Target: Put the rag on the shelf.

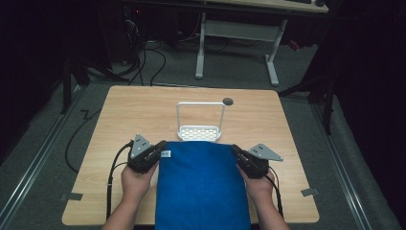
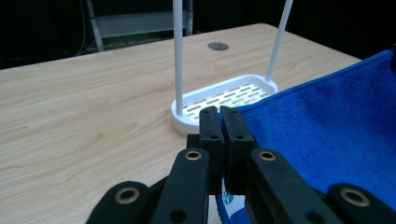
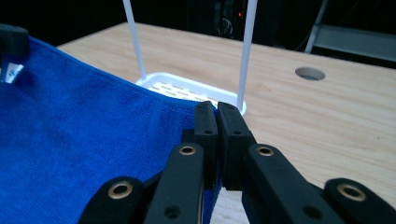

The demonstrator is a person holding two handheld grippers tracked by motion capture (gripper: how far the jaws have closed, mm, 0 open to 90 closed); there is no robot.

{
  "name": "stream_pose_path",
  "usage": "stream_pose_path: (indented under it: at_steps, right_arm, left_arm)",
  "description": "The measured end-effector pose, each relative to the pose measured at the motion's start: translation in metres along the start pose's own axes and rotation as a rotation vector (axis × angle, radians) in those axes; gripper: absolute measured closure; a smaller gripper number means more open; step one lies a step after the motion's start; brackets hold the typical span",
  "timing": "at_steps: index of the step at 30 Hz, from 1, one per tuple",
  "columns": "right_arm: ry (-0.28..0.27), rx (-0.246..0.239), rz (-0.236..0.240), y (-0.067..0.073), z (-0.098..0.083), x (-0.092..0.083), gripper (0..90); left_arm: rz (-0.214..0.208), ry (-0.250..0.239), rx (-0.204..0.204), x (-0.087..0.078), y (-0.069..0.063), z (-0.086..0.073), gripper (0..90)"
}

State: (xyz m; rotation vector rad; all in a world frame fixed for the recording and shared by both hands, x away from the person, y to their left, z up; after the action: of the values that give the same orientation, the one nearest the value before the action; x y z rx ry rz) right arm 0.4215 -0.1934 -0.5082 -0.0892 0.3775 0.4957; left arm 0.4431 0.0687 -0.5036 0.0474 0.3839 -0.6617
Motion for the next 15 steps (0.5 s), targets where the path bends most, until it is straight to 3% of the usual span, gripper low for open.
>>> stream_pose_path:
  at_steps: [5,15]
  right_arm:
    - [-0.047,-0.006,0.0,0.003,0.014,-0.012,87.8]
    - [-0.14,-0.032,-0.007,0.011,0.043,-0.037,87.8]
  left_arm:
    - [0.008,-0.038,0.013,-0.011,-0.001,0.012,88.5]
    - [-0.006,-0.132,0.036,-0.03,-0.015,0.037,88.5]
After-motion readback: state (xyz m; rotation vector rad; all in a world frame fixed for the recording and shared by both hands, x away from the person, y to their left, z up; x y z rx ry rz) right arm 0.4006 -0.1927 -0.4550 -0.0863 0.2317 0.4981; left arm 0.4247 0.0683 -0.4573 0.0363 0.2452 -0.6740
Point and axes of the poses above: each handheld gripper's, and its own axes: x roughly forward along the jaws, z roughly out of its top, y roughly to its left, the point moved 10 cm from there along x, roughly forward along the jaws, and after that the axes turned 1 degree about -x, right-handed, at the moved point
